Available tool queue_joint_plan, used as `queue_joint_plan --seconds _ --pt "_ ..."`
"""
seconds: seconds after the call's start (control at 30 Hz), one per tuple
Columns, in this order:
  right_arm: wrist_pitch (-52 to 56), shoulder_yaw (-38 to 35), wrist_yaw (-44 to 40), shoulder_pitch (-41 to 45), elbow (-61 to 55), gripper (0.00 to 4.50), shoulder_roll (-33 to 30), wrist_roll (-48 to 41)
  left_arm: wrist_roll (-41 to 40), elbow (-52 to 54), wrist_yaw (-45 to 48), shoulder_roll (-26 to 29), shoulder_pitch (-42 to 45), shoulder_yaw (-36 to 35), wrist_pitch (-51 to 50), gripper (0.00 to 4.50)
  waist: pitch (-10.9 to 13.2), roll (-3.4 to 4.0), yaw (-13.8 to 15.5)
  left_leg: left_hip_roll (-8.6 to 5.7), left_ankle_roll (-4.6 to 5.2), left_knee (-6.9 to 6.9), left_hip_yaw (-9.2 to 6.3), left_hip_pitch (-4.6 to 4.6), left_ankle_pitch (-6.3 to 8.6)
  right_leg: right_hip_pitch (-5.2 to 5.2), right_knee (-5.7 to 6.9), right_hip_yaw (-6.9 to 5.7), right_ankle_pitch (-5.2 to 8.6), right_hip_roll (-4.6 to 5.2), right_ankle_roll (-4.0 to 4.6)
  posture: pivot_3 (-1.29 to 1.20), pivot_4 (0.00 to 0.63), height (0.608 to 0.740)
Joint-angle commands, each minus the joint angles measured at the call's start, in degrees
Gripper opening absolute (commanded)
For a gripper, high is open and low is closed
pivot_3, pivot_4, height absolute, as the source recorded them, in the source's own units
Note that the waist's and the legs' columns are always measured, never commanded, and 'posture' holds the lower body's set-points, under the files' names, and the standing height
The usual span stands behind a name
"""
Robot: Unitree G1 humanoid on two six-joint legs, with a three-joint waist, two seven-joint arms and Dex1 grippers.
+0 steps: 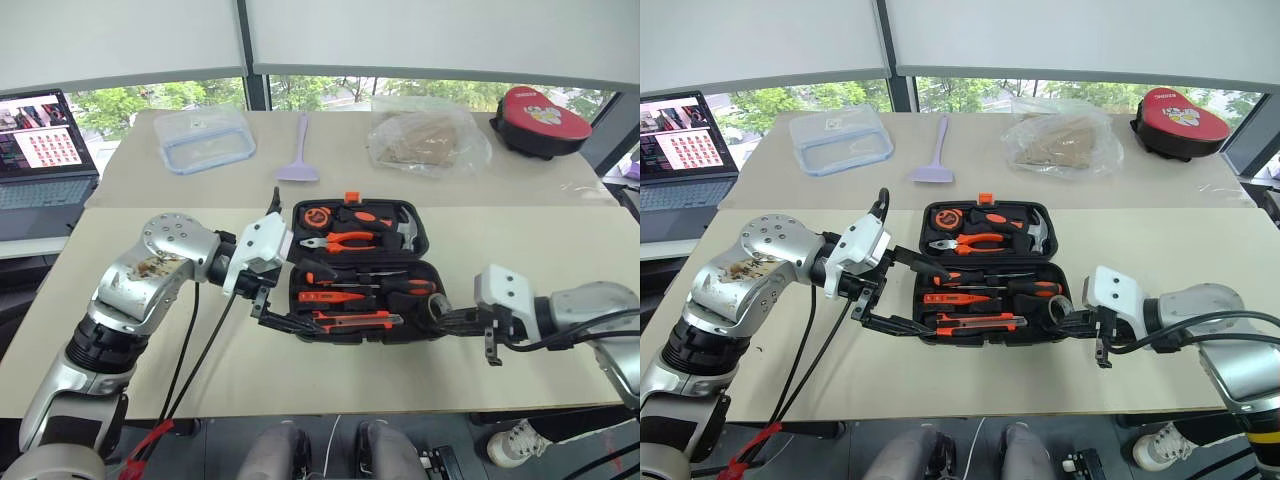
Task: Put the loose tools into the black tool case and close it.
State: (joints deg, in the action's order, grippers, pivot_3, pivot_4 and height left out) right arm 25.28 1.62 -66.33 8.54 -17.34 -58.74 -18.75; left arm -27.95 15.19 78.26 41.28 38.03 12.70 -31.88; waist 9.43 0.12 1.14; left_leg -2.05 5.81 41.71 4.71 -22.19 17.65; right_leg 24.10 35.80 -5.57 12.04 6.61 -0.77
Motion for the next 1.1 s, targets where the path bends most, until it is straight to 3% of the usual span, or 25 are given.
queue_joint_plan --seconds 0.03,0.17,0.4,0.53,0.63,0.7,0.93,0.97,1.1 --pt "-0.7 0.6 0.5 0.7 -0.9 0.38 0.4 1.2 -0.6 2.4 -0.6 0.1 0.6 -0.2 -0.7 4.5 0.0 0.0 0.0 0.0 0.0 0.0 0.0 -0.01 0.0 0.0 0.0 0.0 0.0 0.0 0.0 0.0 0.15 0.728" --pt "1.9 -0.6 0.7 1.4 -2.6 1.58 0.5 -0.3 -0.1 2.1 -0.9 -0.1 -0.2 -0.2 0.0 4.5 0.0 0.0 0.0 -0.01 0.0 0.0 0.0 0.01 0.0 -0.02 -0.01 0.01 0.01 0.0 -0.01 0.0 0.15 0.728" --pt "9.6 -11.9 -0.5 2.6 -3.0 3.95 -2.7 -9.4 2.0 -1.4 -2.6 -0.2 -1.2 -0.9 2.2 4.5 0.0 0.0 0.1 -0.02 0.0 0.0 -0.01 -0.01 0.0 -0.01 -0.01 0.0 0.0 0.03 0.0 0.0 0.15 0.728" --pt "12.0 -14.7 3.9 6.5 4.2 3.95 -1.2 -9.5 7.0 -9.8 -8.0 -1.9 -1.2 -1.7 6.3 4.5 0.0 -0.01 0.1 0.01 -0.02 0.0 -0.01 0.03 0.01 -0.04 -0.02 0.01 0.0 0.02 0.0 0.0 0.15 0.728" --pt "11.8 -15.3 11.2 10.3 12.6 3.18 3.6 -7.5 13.7 -21.2 -16.9 -3.7 0.0 -1.8 8.5 3.76 0.0 -0.1 0.1 -0.01 -0.02 -0.01 0.0 0.01 0.01 0.0 0.0 0.03 -0.01 0.02 0.01 0.0 0.15 0.728" --pt "11.1 -15.0 14.9 12.0 17.6 2.43 6.6 -5.9 16.8 -27.4 -21.5 -5.6 1.0 -1.5 9.3 2.93 0.0 -0.12 0.0 -0.01 0.0 -0.02 0.0 0.02 0.0 0.03 0.04 0.03 -0.02 0.01 0.02 0.0 0.15 0.728" --pt "4.1 -8.9 15.7 15.5 27.2 0.11 9.7 0.7 20.2 -30.1 -23.4 -9.4 -0.4 0.1 10.9 0.24 0.0 -0.11 -0.2 -0.11 0.01 -0.07 0.06 -0.17 -0.01 0.16 0.01 -0.09 0.0 -0.06 -0.03 0.0 0.15 0.728" --pt "2.9 -8.0 15.4 15.9 28.2 0.0 9.9 1.4 20.1 -29.4 -23.1 -9.6 -0.9 0.1 10.5 0.04 0.1 -0.11 -0.3 -0.11 0.01 -0.08 0.06 -0.15 -0.01 0.14 0.0 -0.1 0.01 -0.07 -0.04 0.0 0.15 0.728" --pt "0.4 -4.1 12.2 16.8 29.0 0.0 10.6 3.1 16.5 -21.9 -17.8 -9.6 -4.8 0.6 8.8 0.04 0.0 -0.1 -0.7 -0.05 -0.01 -0.11 0.07 -0.06 -0.01 0.09 0.01 -0.08 0.01 -0.06 -0.04 0.0 0.15 0.728"
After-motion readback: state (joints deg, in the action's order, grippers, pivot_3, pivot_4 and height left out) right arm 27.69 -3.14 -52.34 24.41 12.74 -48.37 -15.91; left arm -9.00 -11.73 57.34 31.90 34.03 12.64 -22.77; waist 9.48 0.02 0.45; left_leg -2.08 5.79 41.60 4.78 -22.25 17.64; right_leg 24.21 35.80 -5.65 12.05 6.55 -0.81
